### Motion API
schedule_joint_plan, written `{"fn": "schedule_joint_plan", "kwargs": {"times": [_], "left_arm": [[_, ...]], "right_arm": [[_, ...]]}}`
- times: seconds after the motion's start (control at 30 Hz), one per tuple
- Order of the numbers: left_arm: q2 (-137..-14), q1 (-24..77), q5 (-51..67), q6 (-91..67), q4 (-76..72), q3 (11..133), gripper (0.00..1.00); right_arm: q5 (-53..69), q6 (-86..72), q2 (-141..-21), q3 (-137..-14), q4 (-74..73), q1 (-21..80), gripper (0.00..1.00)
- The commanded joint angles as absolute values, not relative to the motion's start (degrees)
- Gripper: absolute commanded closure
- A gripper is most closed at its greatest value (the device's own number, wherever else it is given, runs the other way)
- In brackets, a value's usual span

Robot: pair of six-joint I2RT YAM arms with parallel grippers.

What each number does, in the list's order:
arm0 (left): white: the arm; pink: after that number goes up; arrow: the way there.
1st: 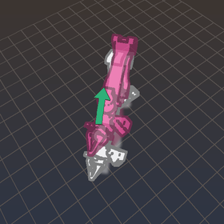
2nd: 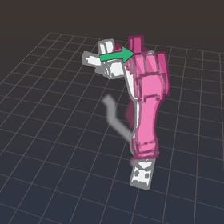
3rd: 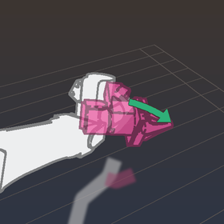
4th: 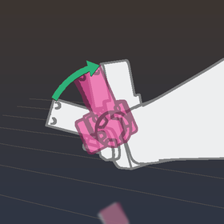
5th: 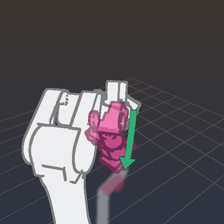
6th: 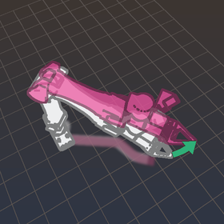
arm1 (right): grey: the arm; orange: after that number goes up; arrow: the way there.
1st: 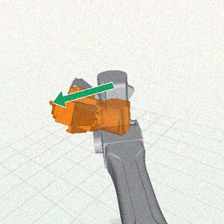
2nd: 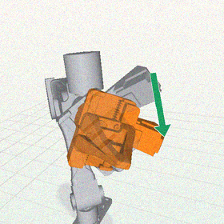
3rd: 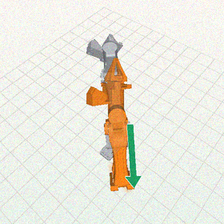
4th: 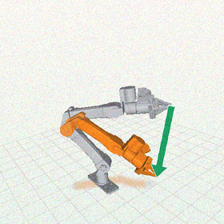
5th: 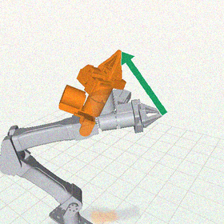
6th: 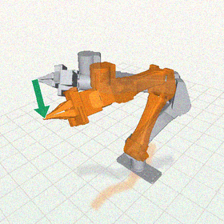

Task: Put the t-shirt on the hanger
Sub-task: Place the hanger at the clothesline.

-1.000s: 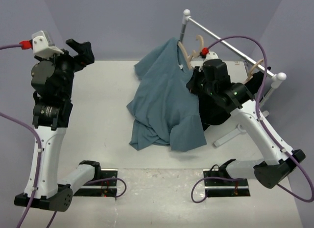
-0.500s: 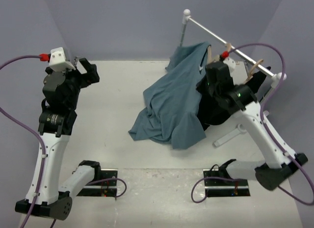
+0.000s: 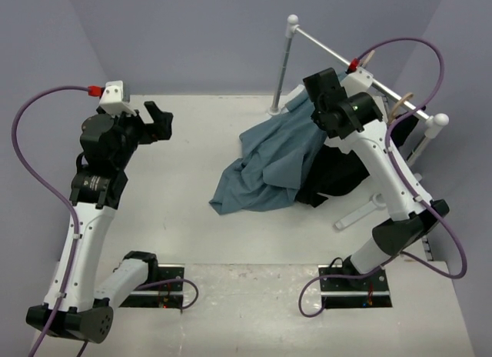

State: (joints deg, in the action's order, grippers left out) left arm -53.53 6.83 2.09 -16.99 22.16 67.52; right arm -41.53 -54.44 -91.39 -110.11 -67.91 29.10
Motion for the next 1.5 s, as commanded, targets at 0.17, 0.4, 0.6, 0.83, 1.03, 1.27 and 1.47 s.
{"fn": "schedule_joint_plan", "kwargs": {"times": [0.17, 0.4, 0.6, 0.83, 1.03, 1.27, 1.47], "left_arm": [[-52.1, 6.9, 11.6, -18.2, 14.6, 62.5, 0.00], [-51.0, 6.9, 12.9, -17.5, 13.6, 60.2, 0.00], [-51.4, 6.9, 14.2, -17.4, 13.0, 58.8, 0.00], [-50.5, 6.9, 14.0, -16.9, 12.7, 57.8, 0.00], [-50.8, 6.9, 12.6, -17.1, 12.6, 56.4, 0.00], [-53.6, 6.9, 4.2, -18.9, 16.3, 54.4, 0.00], [-52.8, 6.9, -8.1, -22.2, 19.5, 51.1, 0.00]], "right_arm": [[-48.8, -55.6, -98.2, -118.0, -68.1, 27.2, 1.00], [-49.2, -56.6, -98.9, -119.4, -68.5, 27.2, 1.00], [-46.8, -59.5, -99.1, -115.2, -67.1, 27.1, 1.00], [-45.7, -60.6, -99.7, -110.5, -64.9, 26.9, 1.00], [-43.7, -58.8, -98.2, -106.8, -60.3, 27.7, 0.99], [-40.6, -52.0, -94.2, -108.5, -56.2, 28.8, 0.17], [-34.3, -44.2, -82.4, -103.5, -51.6, 29.9, 0.01]]}}
